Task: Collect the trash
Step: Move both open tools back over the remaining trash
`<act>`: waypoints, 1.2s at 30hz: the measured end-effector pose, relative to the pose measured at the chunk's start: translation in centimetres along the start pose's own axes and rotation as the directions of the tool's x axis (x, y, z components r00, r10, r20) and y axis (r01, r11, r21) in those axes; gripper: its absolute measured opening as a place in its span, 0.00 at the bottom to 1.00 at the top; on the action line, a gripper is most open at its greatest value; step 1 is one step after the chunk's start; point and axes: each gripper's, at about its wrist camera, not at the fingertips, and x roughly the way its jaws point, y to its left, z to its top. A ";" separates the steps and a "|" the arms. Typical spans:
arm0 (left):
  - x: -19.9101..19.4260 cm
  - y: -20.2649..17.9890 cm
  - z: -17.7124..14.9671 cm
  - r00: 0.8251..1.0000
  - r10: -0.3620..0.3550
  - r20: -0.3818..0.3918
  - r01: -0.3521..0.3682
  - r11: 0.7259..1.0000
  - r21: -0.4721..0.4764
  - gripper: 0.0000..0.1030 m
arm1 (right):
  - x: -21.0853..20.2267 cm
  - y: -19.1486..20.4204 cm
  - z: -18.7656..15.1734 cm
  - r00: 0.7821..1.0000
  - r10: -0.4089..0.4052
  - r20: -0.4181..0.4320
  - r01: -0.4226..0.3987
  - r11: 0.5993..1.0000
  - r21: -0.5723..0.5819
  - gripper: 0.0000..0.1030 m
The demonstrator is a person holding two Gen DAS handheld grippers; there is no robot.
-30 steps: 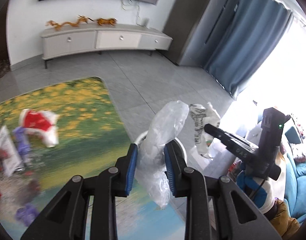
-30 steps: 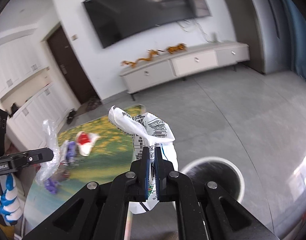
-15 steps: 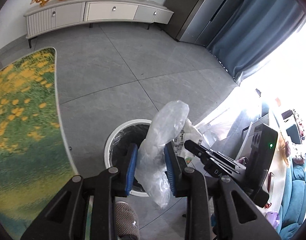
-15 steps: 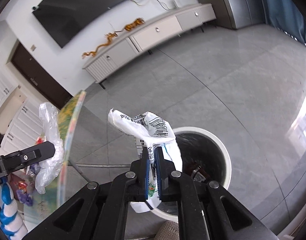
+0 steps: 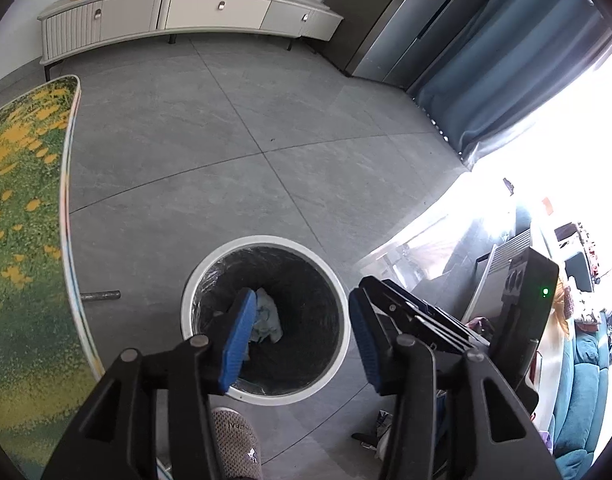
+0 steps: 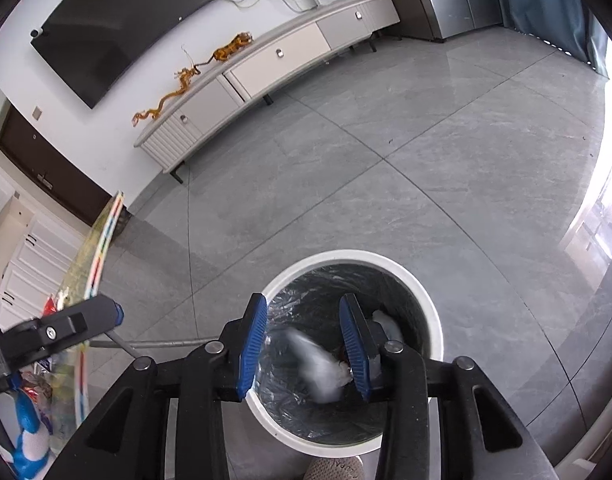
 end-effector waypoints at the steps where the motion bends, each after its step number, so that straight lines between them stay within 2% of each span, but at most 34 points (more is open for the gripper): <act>1: -0.6 -0.1 -0.1 1.000 0.000 0.012 0.000 1.000 0.004 0.45 | -0.4 0.0 0.2 1.000 -0.003 0.011 0.003 1.000 0.002 0.36; 7: -5.9 -0.1 -1.0 0.995 0.011 0.099 -0.013 1.000 0.026 0.45 | -4.5 1.8 0.6 0.995 0.000 0.099 0.001 1.000 -0.014 0.36; 17: -15.7 0.1 -3.6 0.975 0.004 0.223 -0.016 0.998 0.056 0.45 | -11.8 8.8 0.5 0.972 0.072 0.224 -0.045 0.991 -0.124 0.38; 21: -19.6 0.9 -5.1 0.962 0.009 0.273 -0.026 0.998 0.060 0.46 | -14.1 12.3 -0.2 0.962 0.109 0.250 -0.063 0.981 -0.186 0.39; 25: -23.6 2.5 -6.9 0.944 0.032 0.330 -0.051 0.997 0.051 0.51 | -15.5 15.2 -0.9 0.955 0.137 0.264 -0.074 0.969 -0.236 0.42; 29: -27.0 4.8 -8.8 0.929 0.044 0.368 -0.055 0.998 0.019 0.51 | -16.7 18.3 -2.1 0.950 0.162 0.267 -0.082 0.955 -0.286 0.43; 36: -33.3 10.0 -12.2 0.890 0.105 0.444 -0.092 0.994 -0.052 0.51 | -17.5 23.0 -3.5 0.947 0.189 0.261 -0.083 0.925 -0.371 0.45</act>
